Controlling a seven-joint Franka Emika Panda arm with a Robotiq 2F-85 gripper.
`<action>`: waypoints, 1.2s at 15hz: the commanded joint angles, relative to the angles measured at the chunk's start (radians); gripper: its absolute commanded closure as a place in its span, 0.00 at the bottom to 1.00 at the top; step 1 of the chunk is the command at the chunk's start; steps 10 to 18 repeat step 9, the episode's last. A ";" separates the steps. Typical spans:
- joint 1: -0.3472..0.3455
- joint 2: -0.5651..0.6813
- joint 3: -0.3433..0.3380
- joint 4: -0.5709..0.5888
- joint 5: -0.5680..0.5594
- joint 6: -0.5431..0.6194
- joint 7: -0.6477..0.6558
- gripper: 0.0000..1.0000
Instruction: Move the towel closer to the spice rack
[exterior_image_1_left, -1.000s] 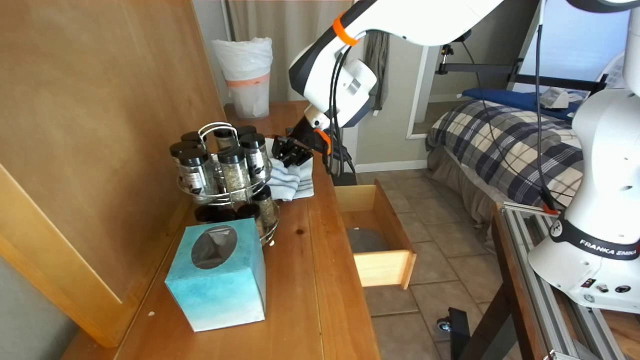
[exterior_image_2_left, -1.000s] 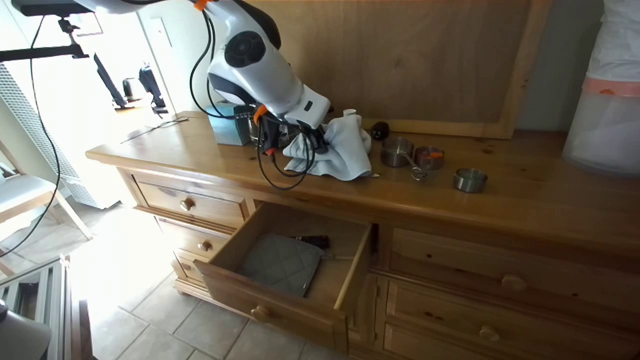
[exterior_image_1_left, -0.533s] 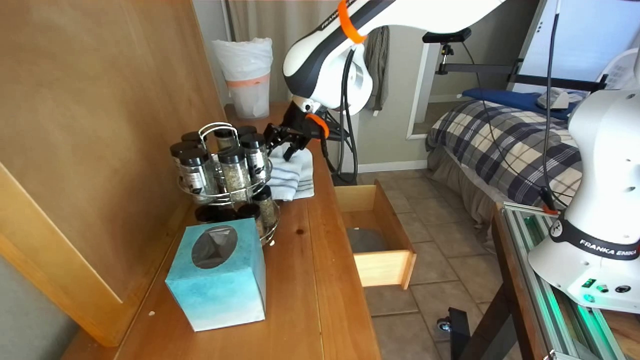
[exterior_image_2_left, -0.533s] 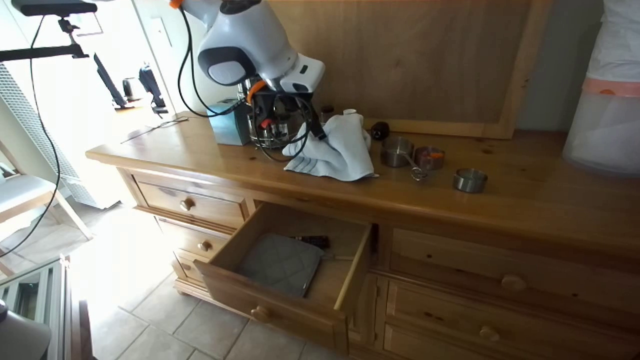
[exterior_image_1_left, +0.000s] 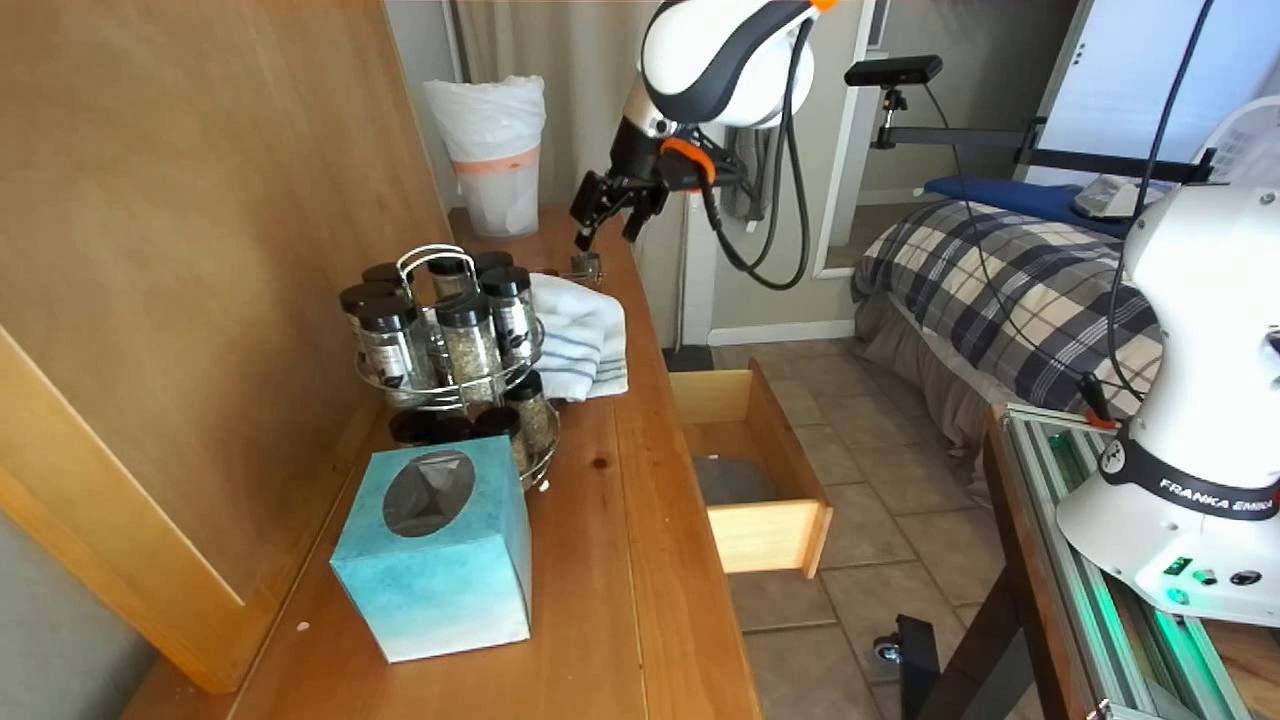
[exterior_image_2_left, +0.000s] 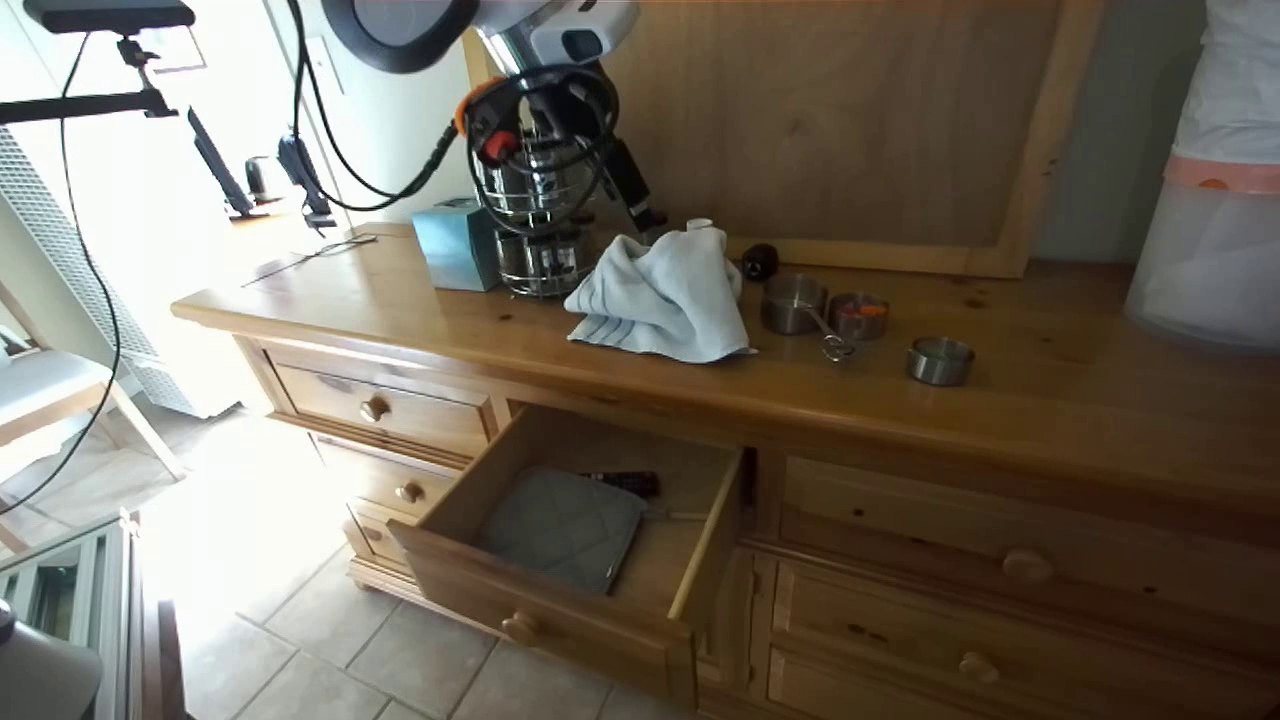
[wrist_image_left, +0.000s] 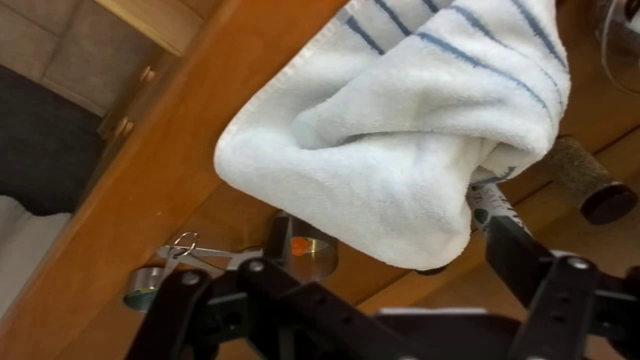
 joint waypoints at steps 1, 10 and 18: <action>0.185 -0.237 -0.195 -0.038 -0.125 -0.092 -0.071 0.00; 0.274 -0.330 -0.311 0.032 -0.185 -0.142 -0.154 0.00; 0.274 -0.330 -0.311 0.032 -0.185 -0.142 -0.154 0.00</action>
